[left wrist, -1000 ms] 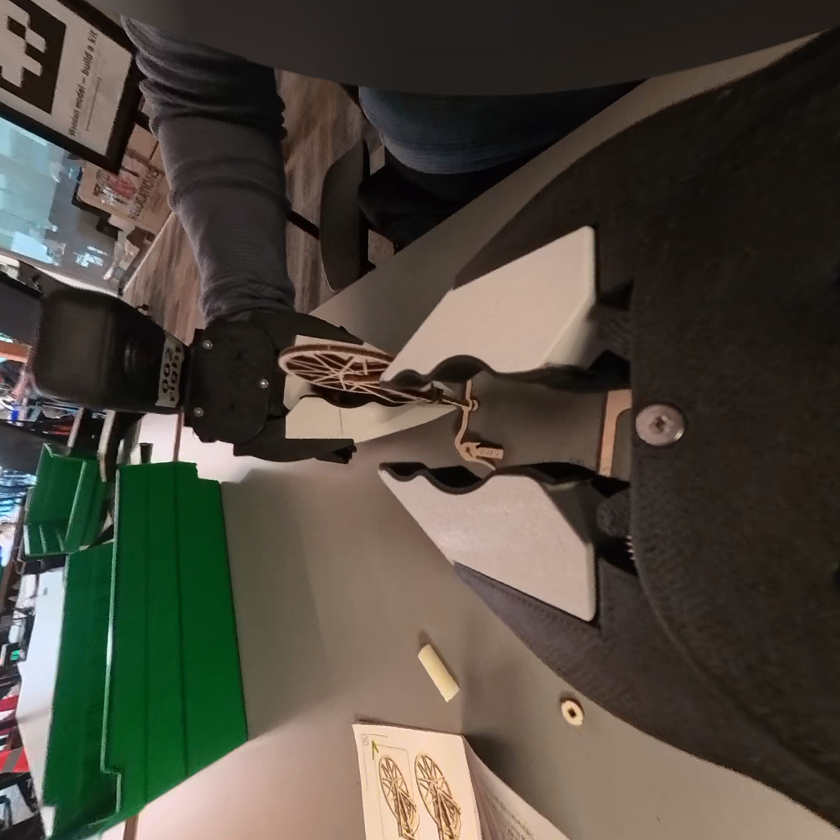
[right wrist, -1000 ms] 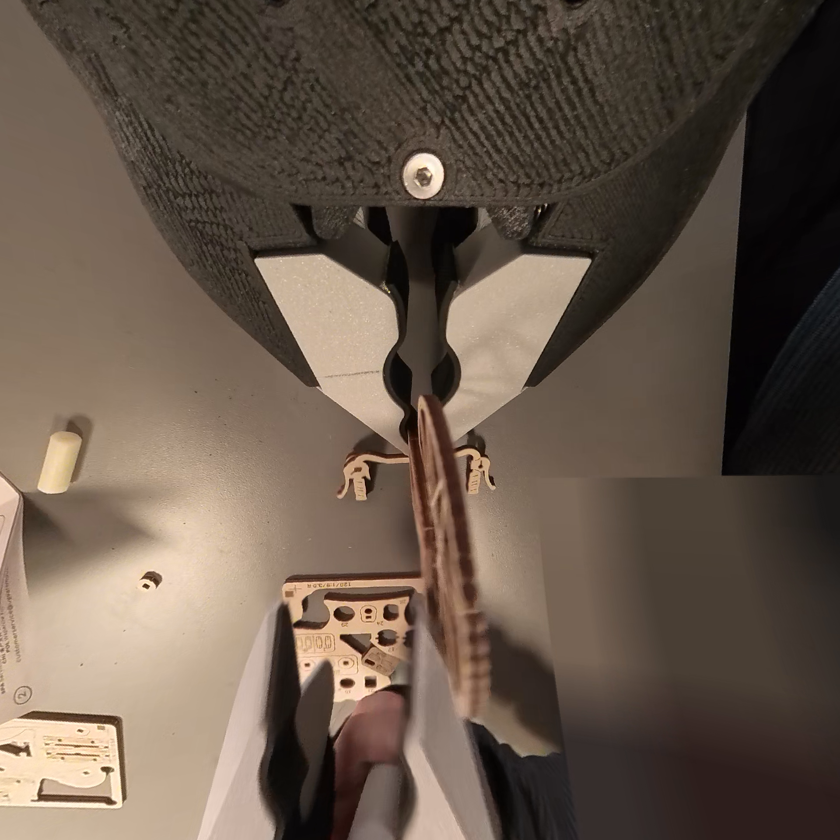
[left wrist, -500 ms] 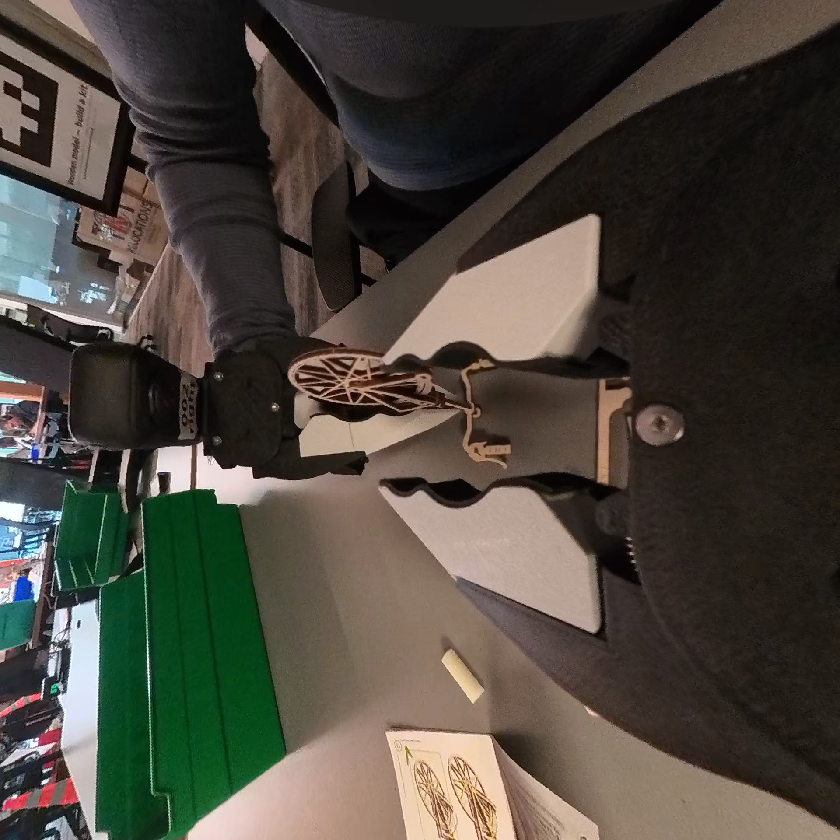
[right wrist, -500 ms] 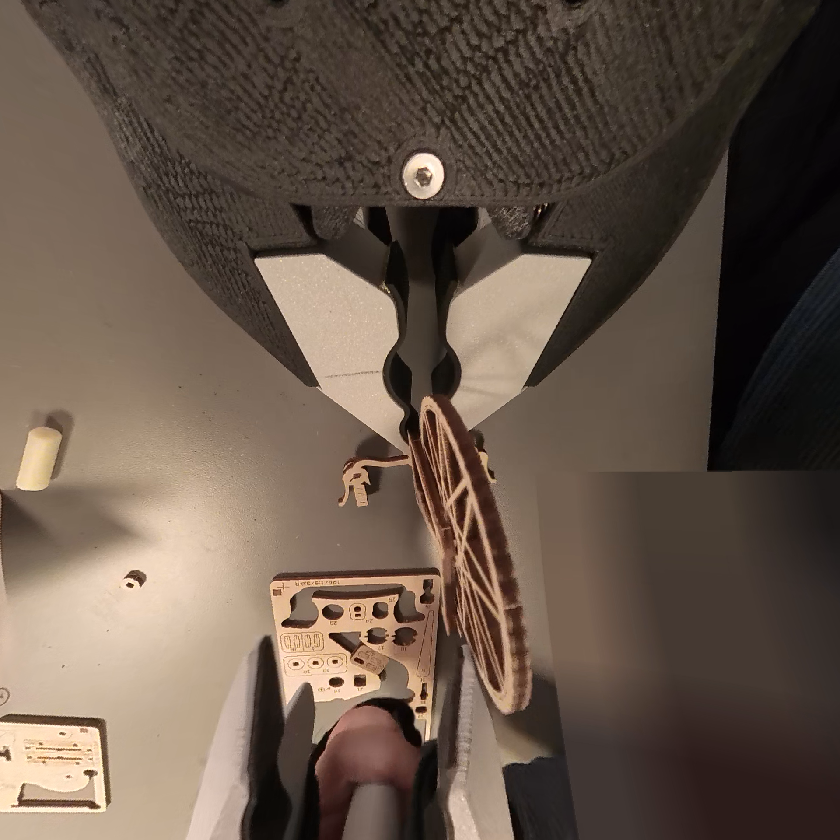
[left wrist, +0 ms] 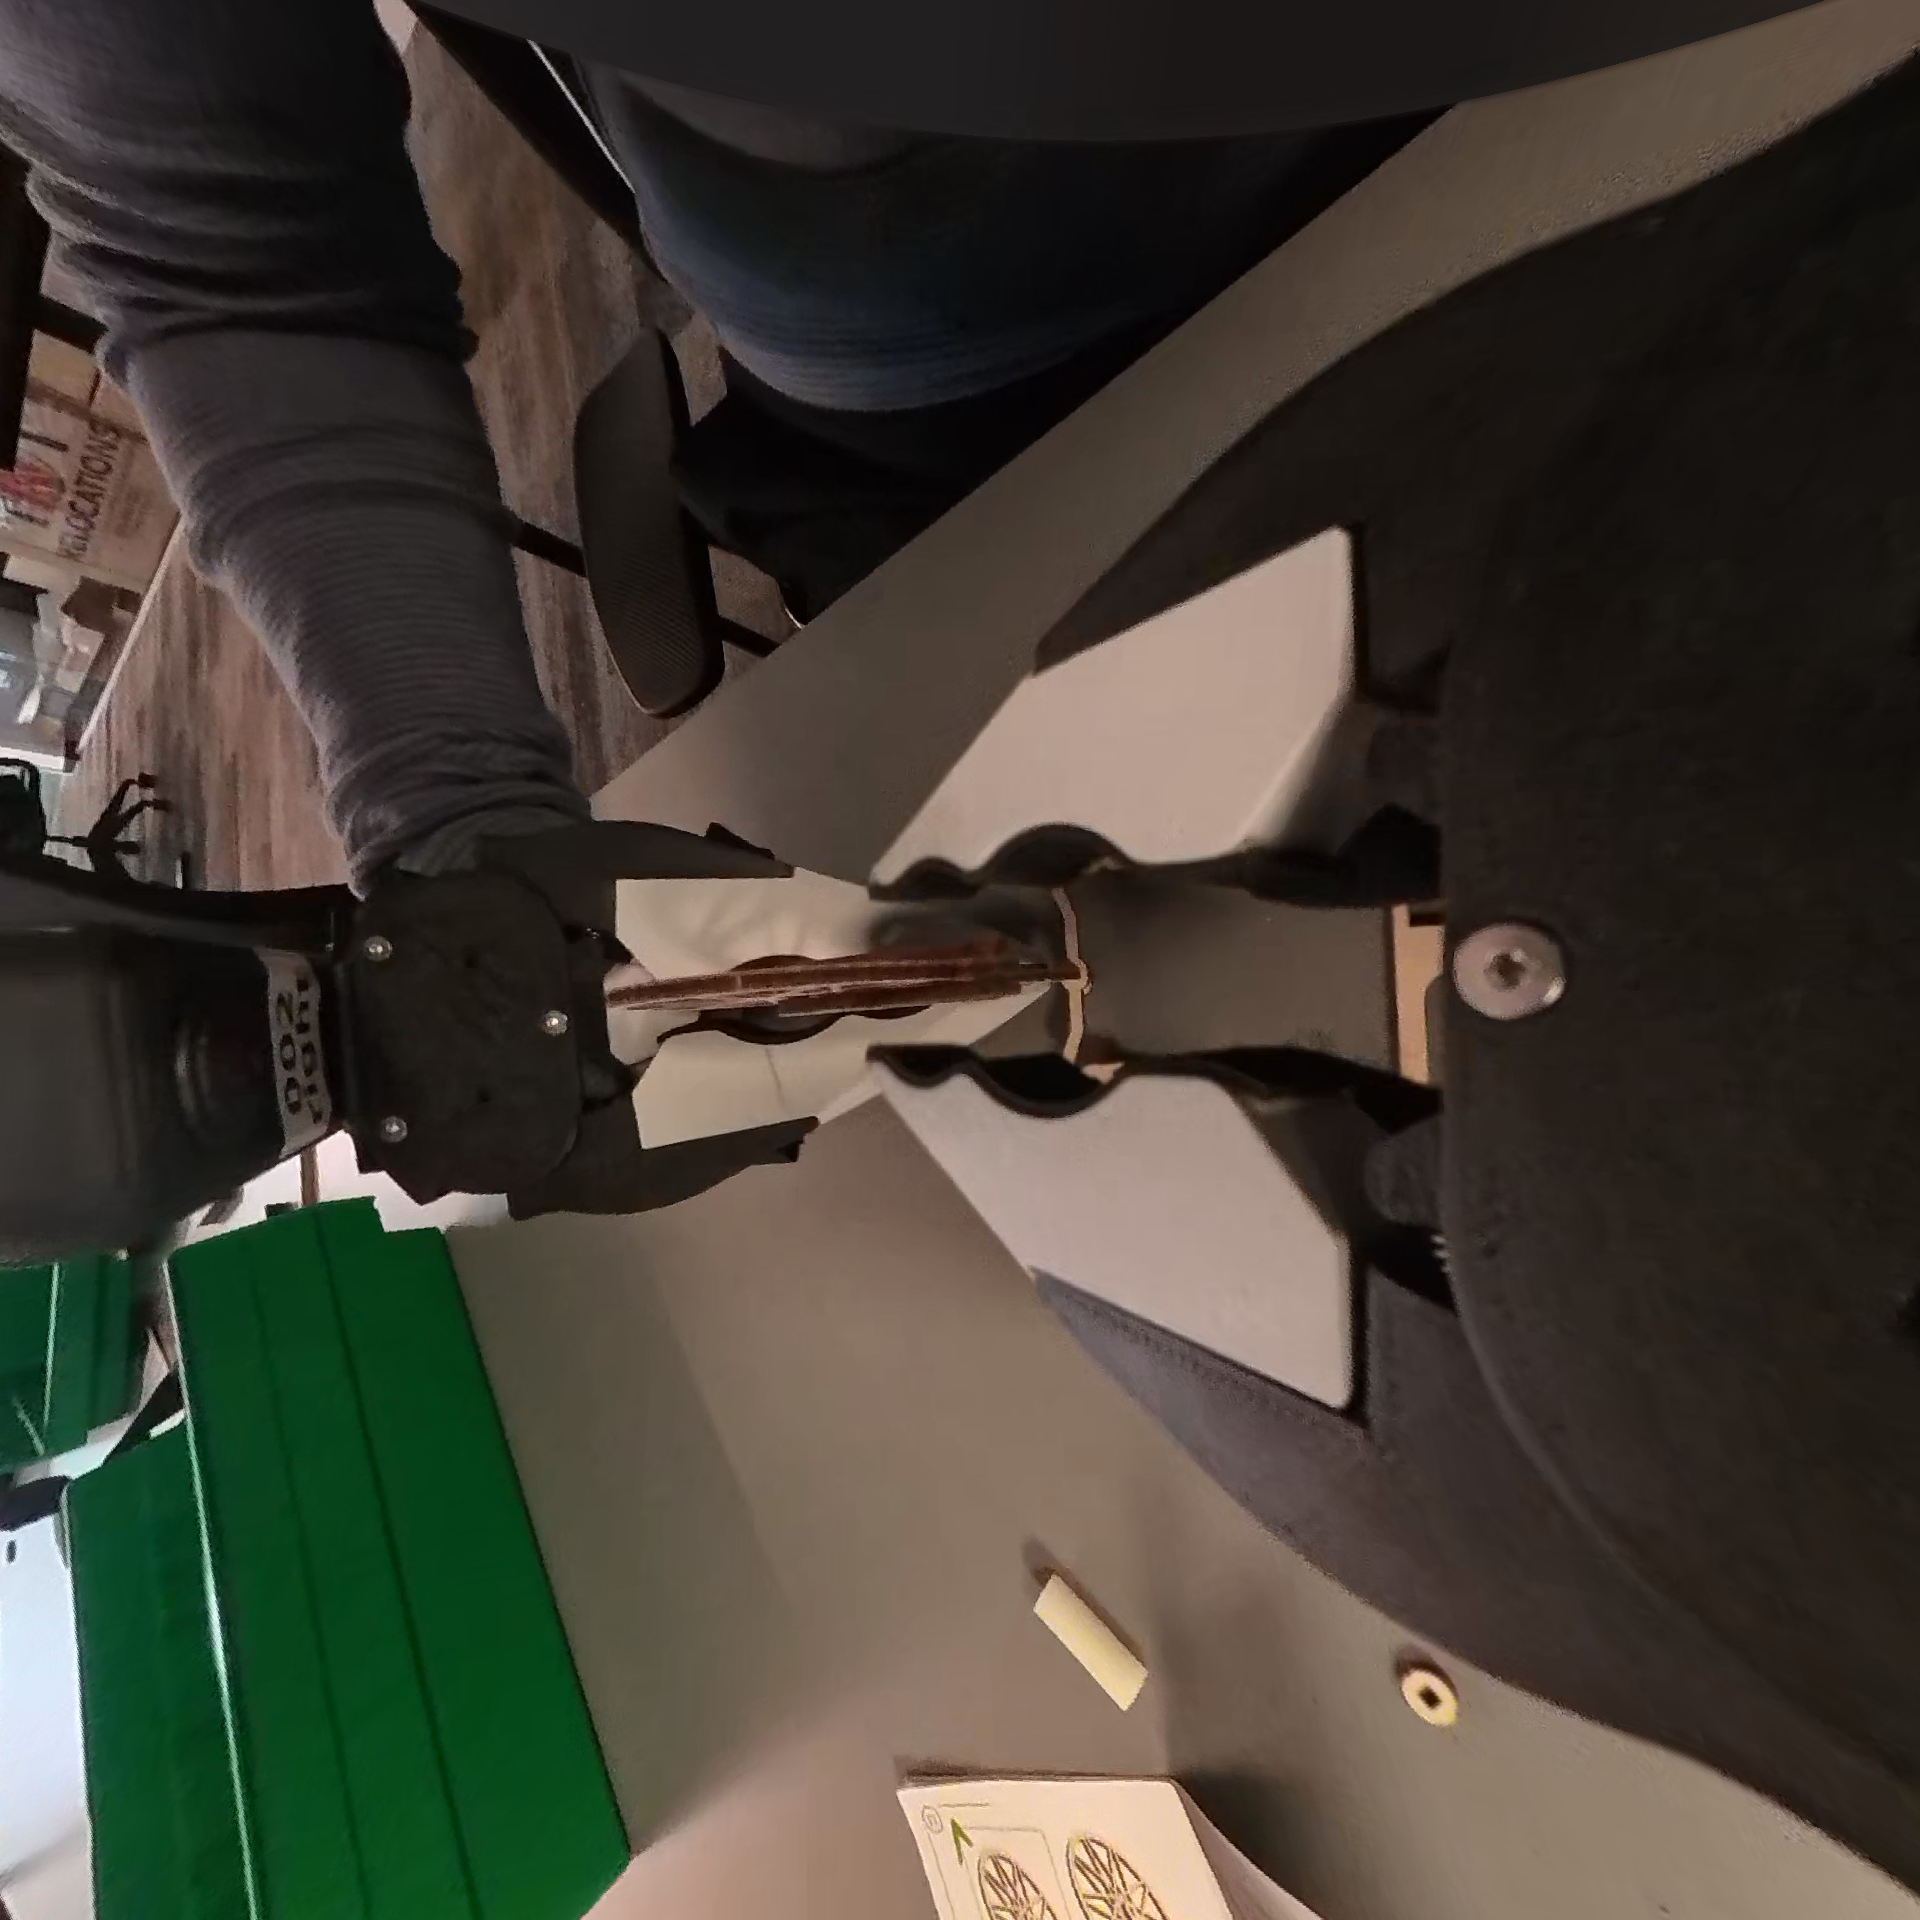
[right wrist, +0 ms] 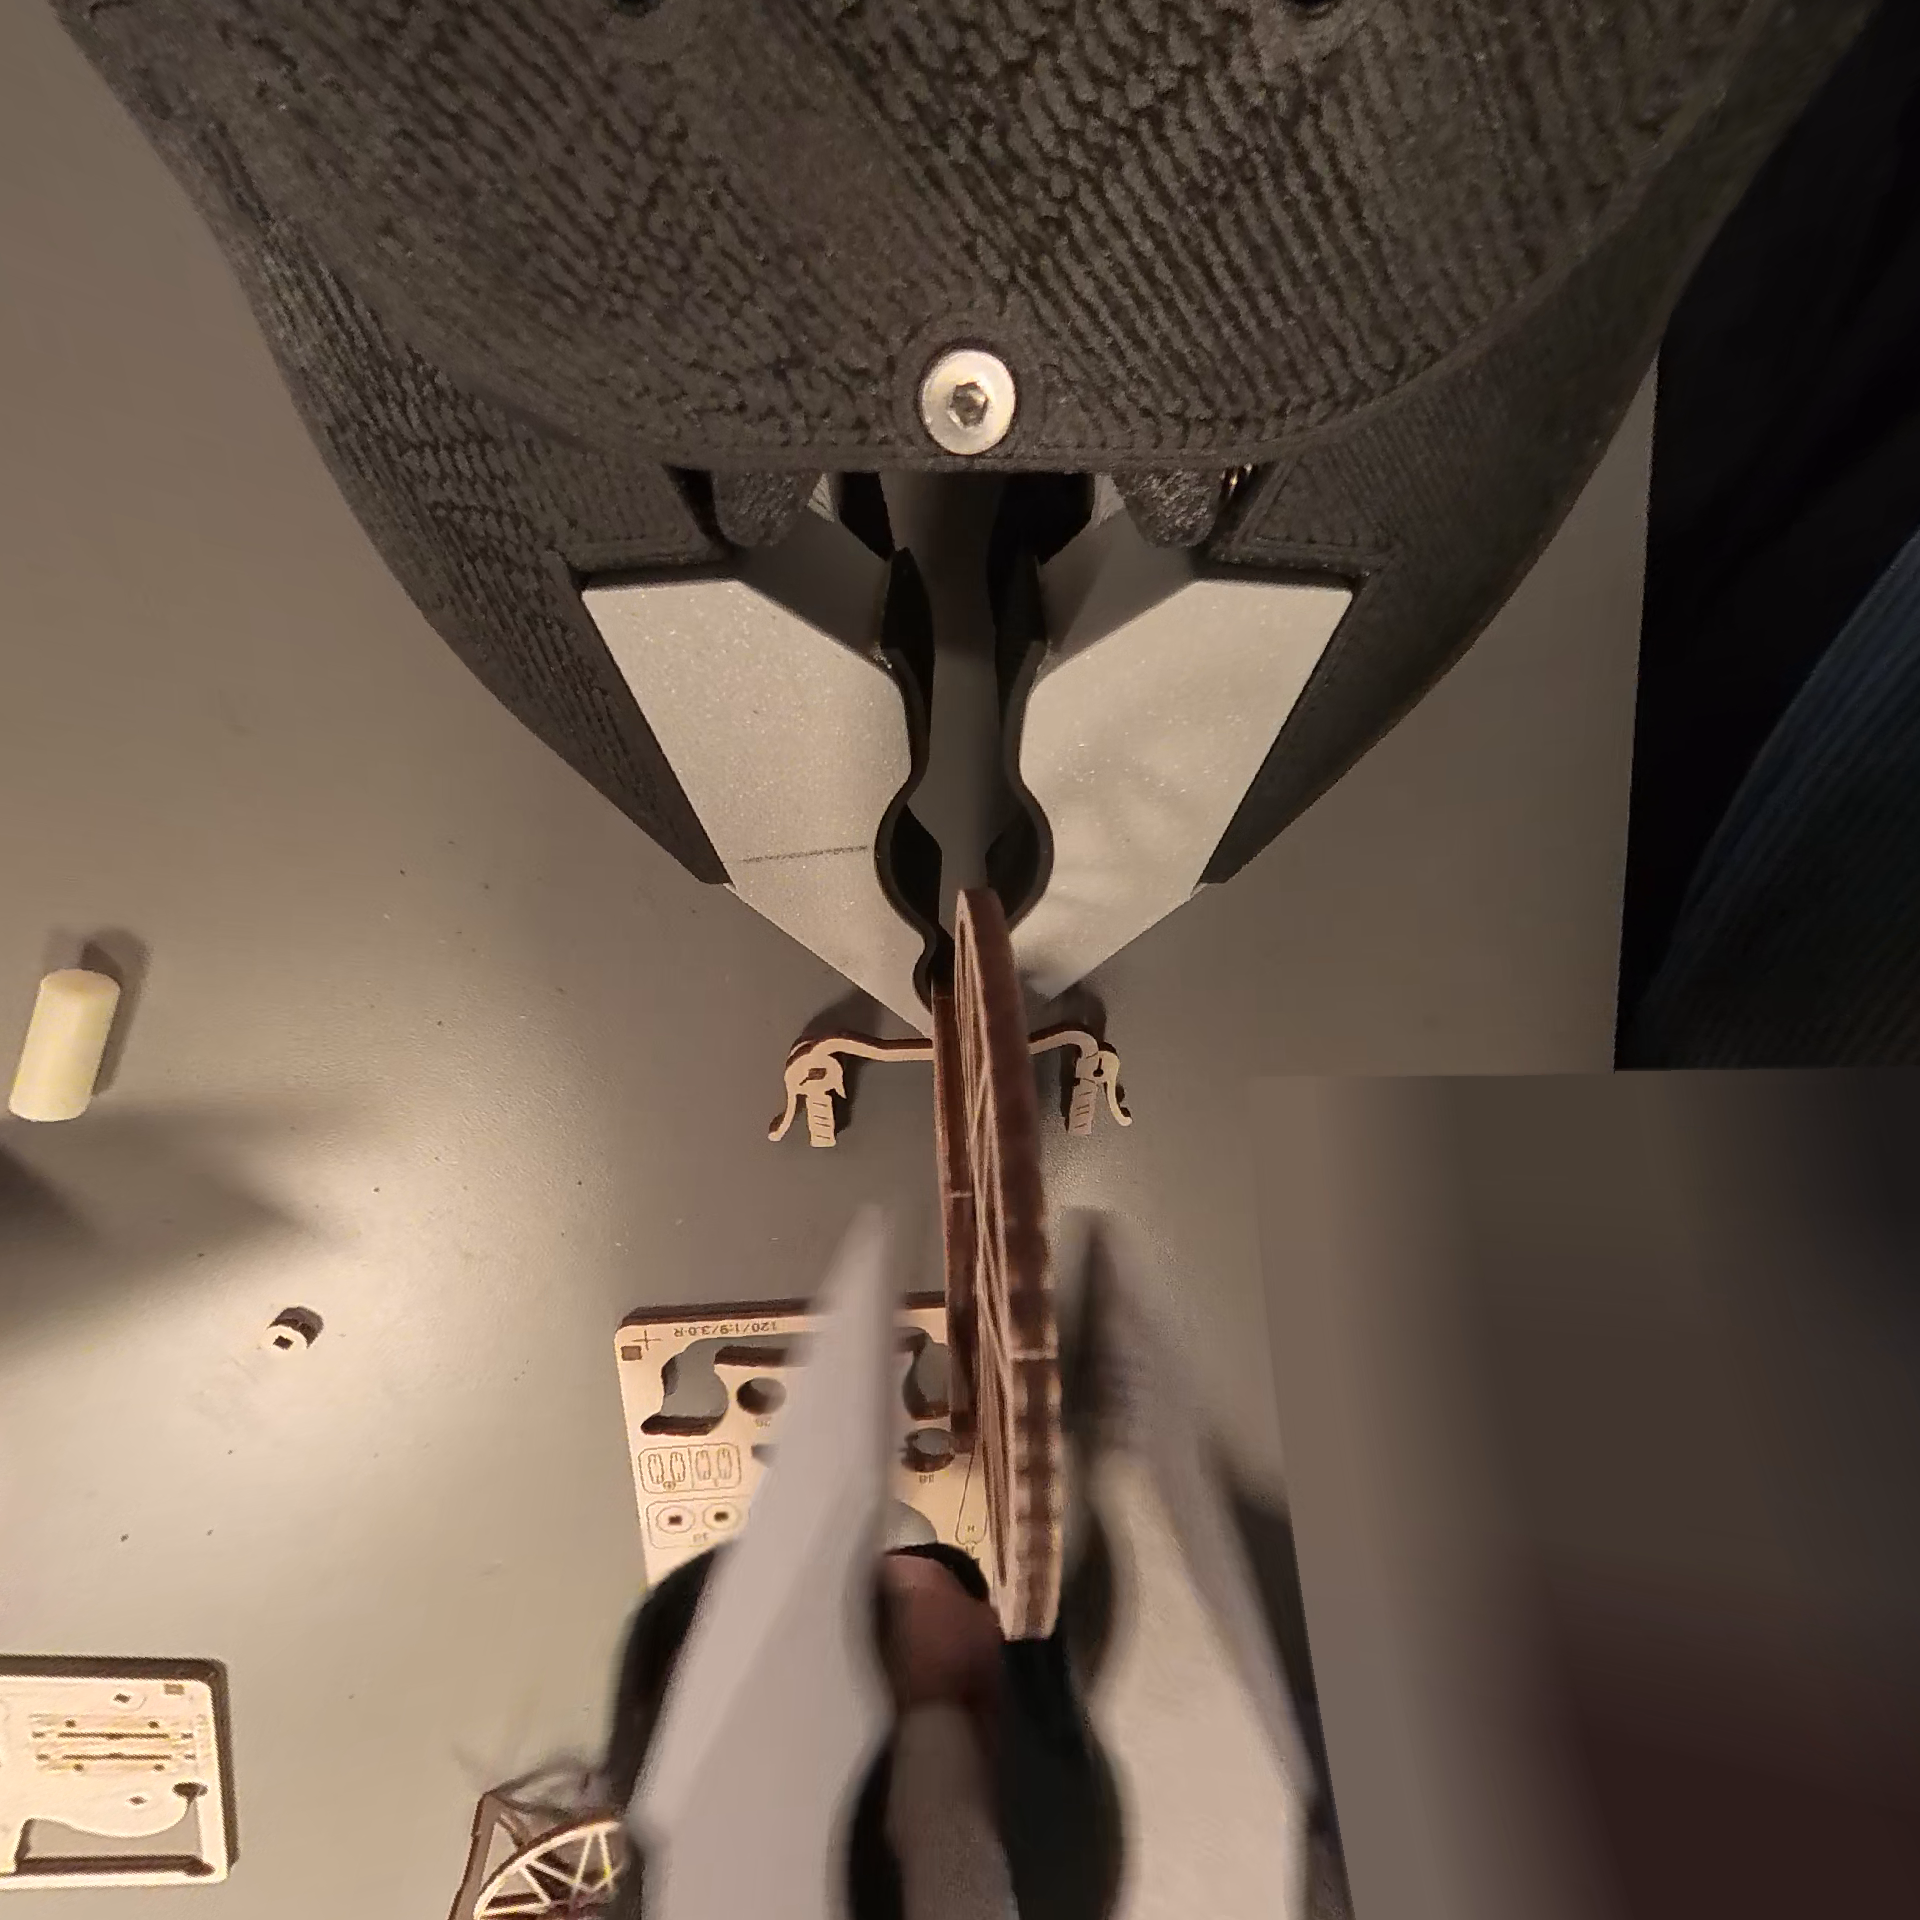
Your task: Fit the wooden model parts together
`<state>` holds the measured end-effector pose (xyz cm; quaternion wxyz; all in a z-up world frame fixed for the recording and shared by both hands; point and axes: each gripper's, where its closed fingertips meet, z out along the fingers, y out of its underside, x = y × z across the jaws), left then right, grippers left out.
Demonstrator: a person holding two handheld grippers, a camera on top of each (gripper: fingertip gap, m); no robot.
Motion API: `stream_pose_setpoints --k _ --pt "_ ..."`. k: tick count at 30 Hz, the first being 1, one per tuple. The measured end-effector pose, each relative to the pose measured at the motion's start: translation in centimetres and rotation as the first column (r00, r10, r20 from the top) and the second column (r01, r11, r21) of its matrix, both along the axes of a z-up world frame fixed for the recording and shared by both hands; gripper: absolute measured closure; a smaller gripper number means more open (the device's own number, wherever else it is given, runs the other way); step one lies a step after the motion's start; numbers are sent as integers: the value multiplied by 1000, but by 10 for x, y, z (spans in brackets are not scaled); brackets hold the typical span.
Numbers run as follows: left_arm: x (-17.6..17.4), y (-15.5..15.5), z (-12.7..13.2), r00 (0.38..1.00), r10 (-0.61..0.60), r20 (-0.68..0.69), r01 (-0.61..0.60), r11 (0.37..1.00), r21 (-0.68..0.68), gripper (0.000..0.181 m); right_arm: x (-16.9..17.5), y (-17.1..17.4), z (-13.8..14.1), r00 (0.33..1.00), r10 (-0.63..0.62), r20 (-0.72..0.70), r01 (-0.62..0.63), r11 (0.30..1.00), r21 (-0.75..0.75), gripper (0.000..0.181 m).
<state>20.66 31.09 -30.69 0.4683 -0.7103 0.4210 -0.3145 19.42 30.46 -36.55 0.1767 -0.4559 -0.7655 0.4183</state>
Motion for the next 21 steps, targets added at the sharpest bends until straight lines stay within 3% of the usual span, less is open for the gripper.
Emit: stream_pose_setpoints --k 2,8,21 --pt "-1 1 -2 1000 9 -2 -9 1000 -6 172 0 -1 0 1000 -5 8 5 1000 -15 180" --pt "-2 3 0 999 13 50 -12 1000 -29 173 -6 -1 7 999 -51 -9 50 996 -72 165" --pt "-2 4 0 997 21 71 -18 999 -39 173 -10 -4 5 999 -51 13 52 994 -93 171"
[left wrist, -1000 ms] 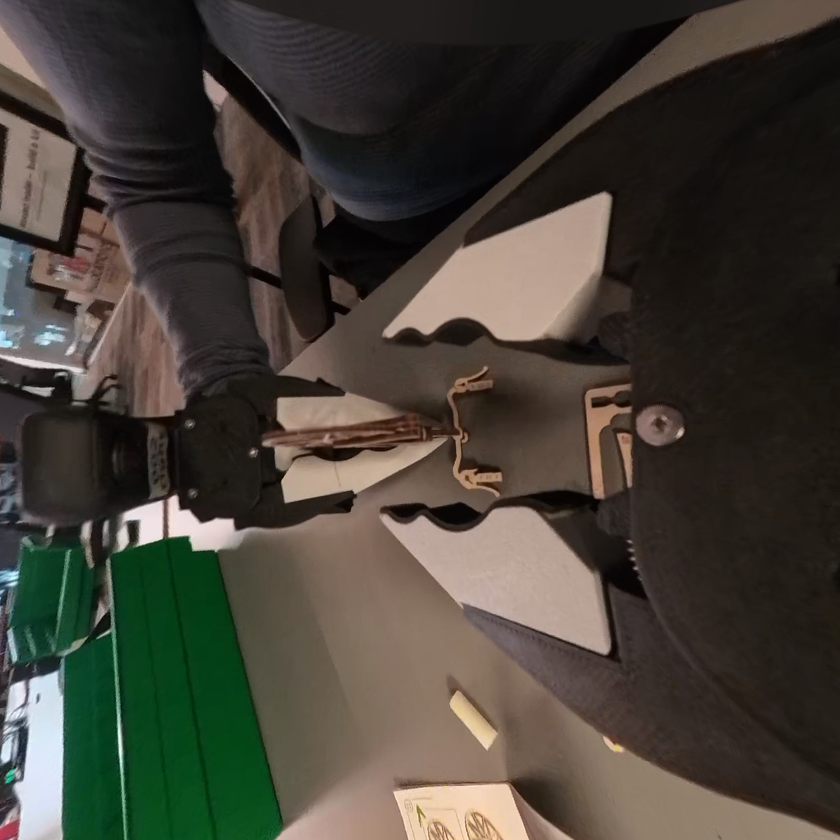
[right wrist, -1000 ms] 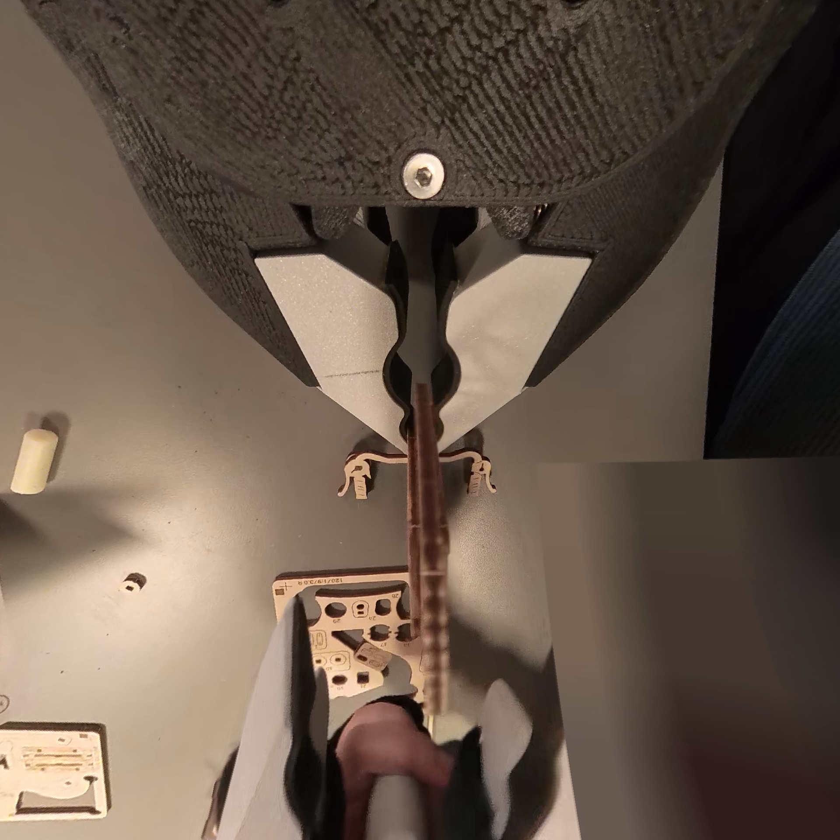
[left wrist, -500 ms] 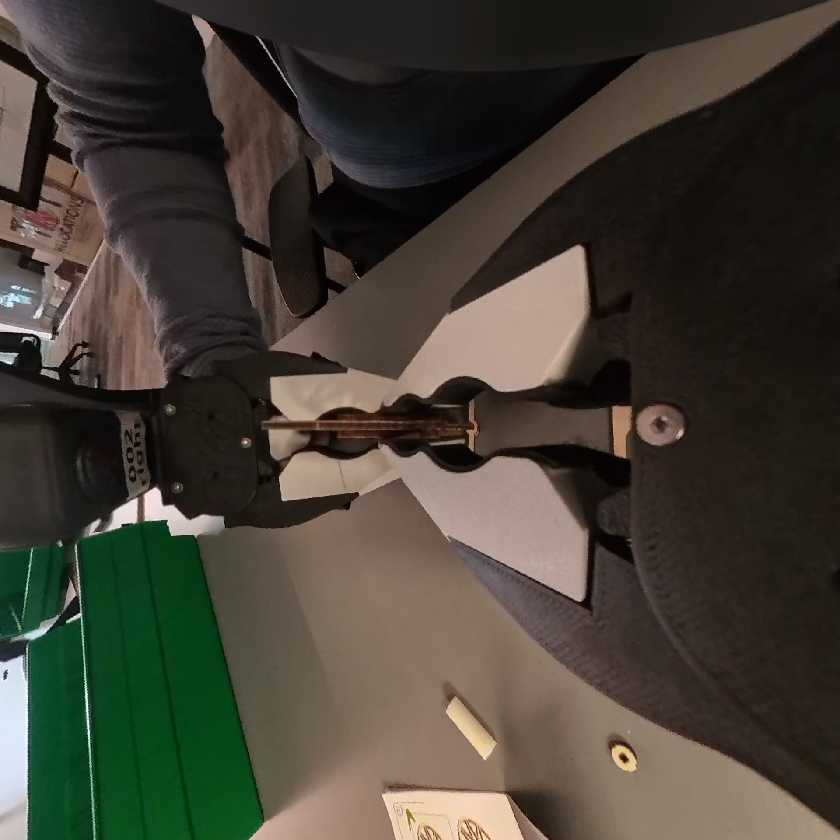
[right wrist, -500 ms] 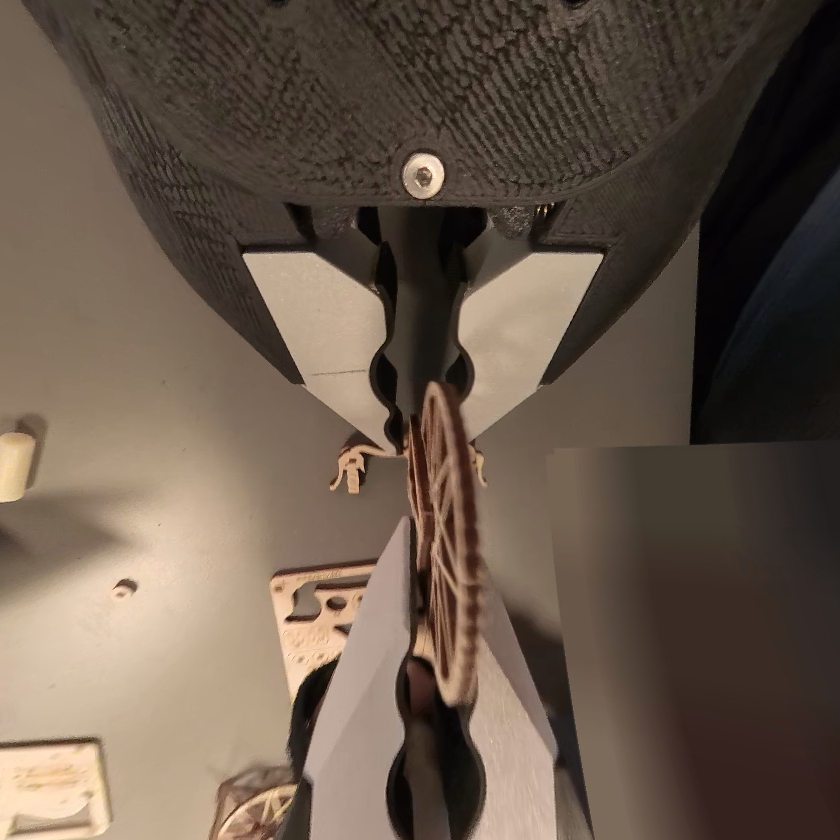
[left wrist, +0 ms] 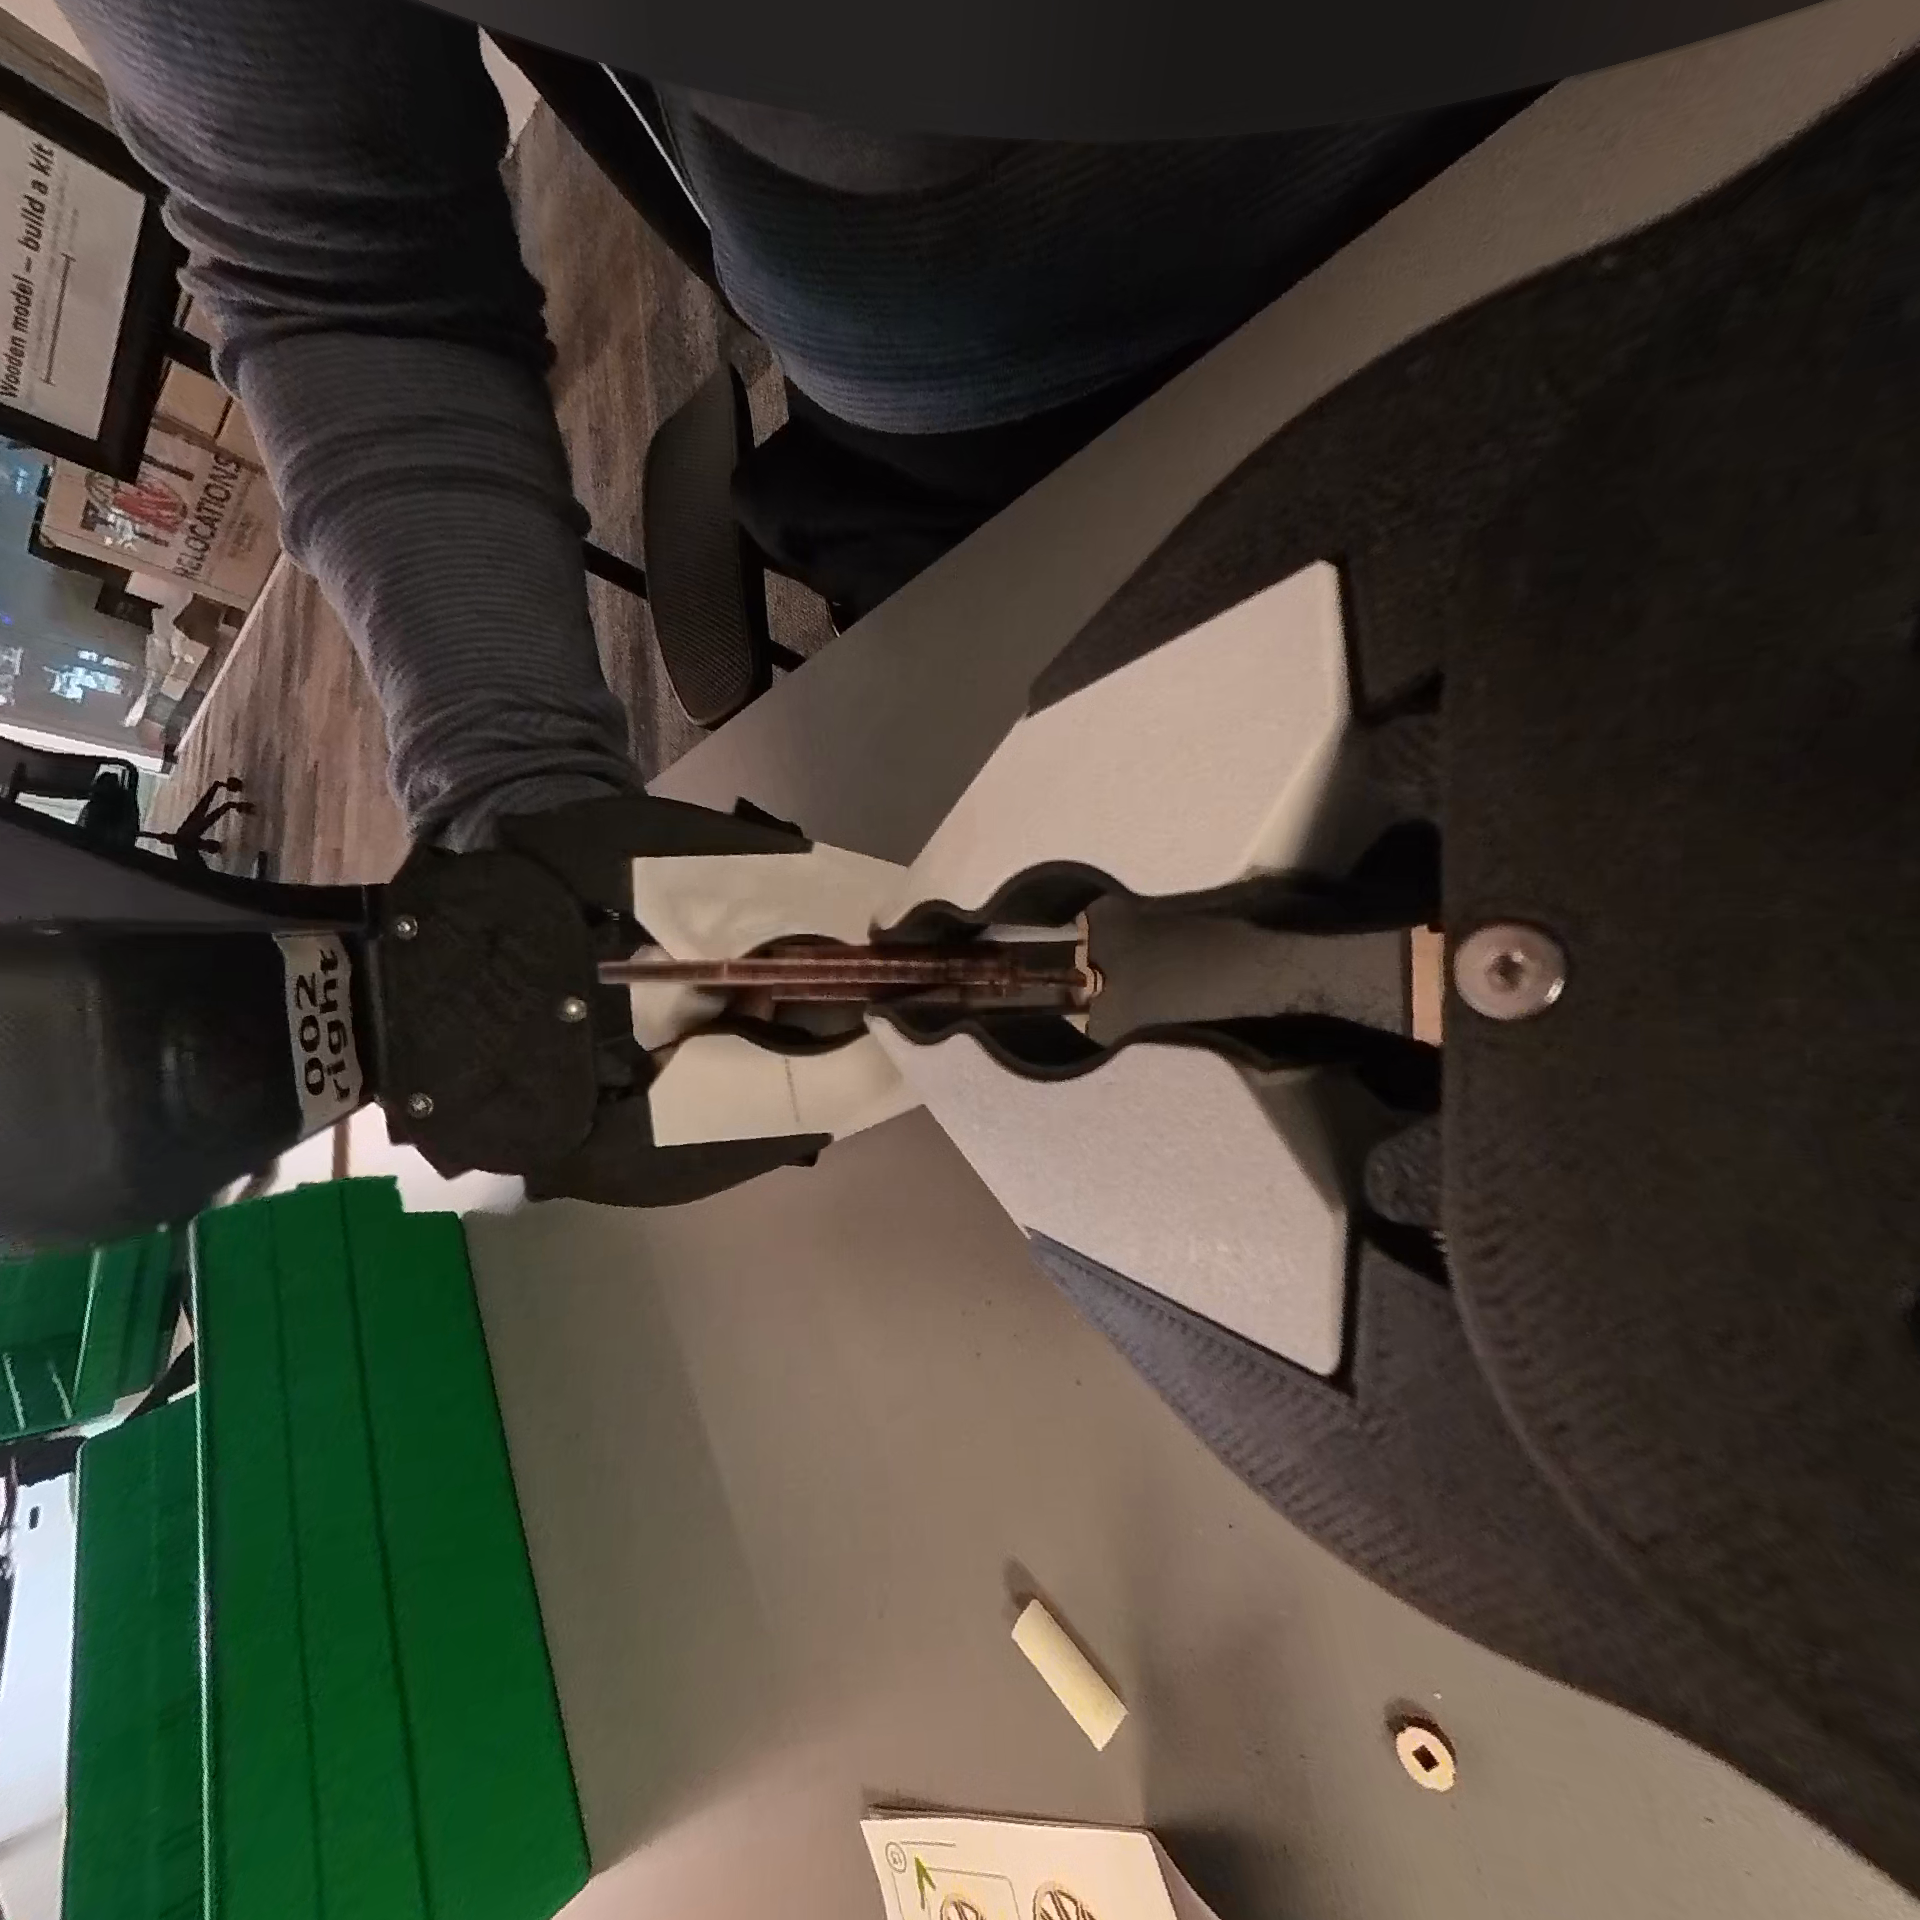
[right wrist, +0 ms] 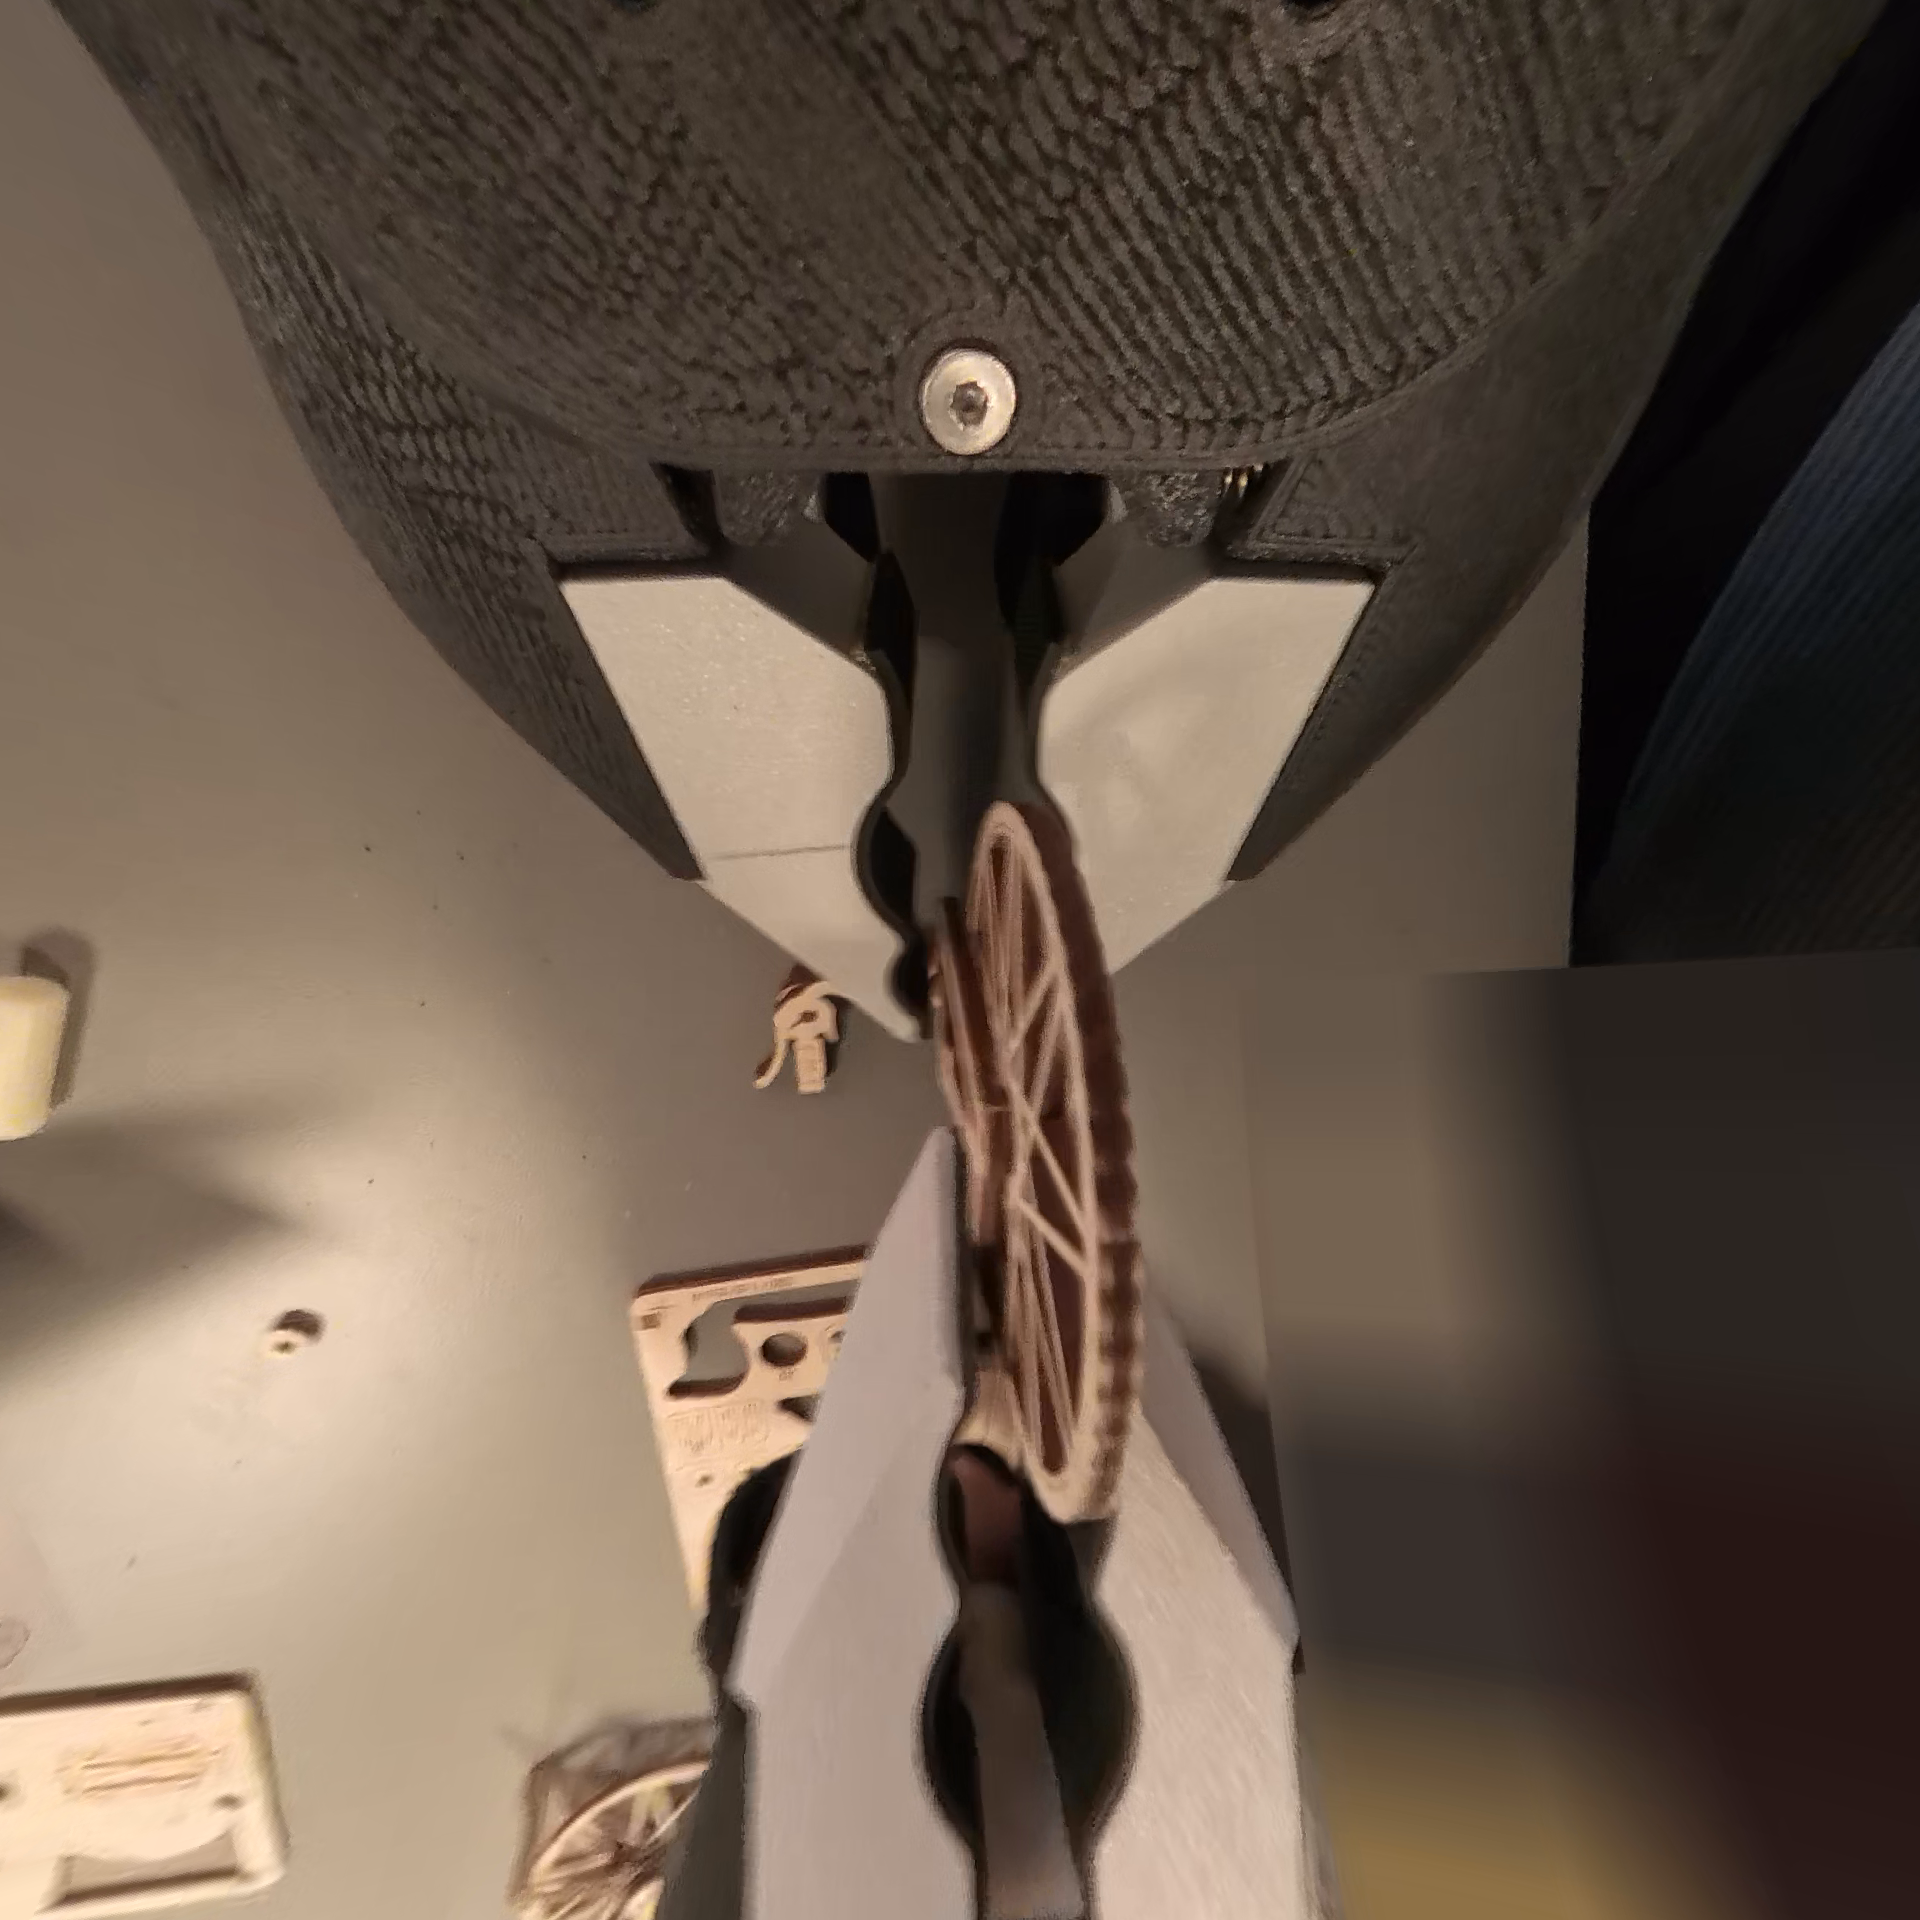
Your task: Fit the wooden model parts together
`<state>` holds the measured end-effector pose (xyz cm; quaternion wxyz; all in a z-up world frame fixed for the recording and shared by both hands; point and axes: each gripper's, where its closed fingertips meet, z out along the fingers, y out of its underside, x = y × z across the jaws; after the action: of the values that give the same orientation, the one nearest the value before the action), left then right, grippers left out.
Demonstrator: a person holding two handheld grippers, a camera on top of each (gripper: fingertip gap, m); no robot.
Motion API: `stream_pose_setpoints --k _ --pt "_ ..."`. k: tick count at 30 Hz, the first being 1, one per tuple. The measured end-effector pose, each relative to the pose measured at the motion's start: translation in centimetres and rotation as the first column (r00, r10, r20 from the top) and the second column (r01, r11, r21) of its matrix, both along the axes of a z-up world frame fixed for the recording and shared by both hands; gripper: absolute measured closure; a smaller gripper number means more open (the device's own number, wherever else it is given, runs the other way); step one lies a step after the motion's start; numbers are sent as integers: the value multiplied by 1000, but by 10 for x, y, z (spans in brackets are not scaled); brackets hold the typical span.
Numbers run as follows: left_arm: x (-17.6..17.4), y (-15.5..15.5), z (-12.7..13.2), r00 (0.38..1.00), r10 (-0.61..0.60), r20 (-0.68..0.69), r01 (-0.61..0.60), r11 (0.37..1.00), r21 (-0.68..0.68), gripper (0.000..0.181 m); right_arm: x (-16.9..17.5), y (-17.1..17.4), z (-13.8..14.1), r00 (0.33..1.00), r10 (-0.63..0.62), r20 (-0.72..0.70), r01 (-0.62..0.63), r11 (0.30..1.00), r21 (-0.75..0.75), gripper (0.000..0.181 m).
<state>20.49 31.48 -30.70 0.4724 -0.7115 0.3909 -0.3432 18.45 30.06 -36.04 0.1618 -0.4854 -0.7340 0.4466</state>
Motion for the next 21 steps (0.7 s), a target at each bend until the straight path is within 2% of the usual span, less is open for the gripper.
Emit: stream_pose_setpoints --k 7,13,21 --pt "1 0 0 1000 2 7 -2 1000 -19 171 0 0 0 1000 13 -14 -12 999 31 175" --pt "-1 4 7 999 26 37 -26 1000 -12 146 1 2 0 1000 8 -4 -8 1000 6 175" --pt "-21 13 27 986 89 141 -96 995 41 136 1 3 -1 1000 -1 2 1 1000 15 176"
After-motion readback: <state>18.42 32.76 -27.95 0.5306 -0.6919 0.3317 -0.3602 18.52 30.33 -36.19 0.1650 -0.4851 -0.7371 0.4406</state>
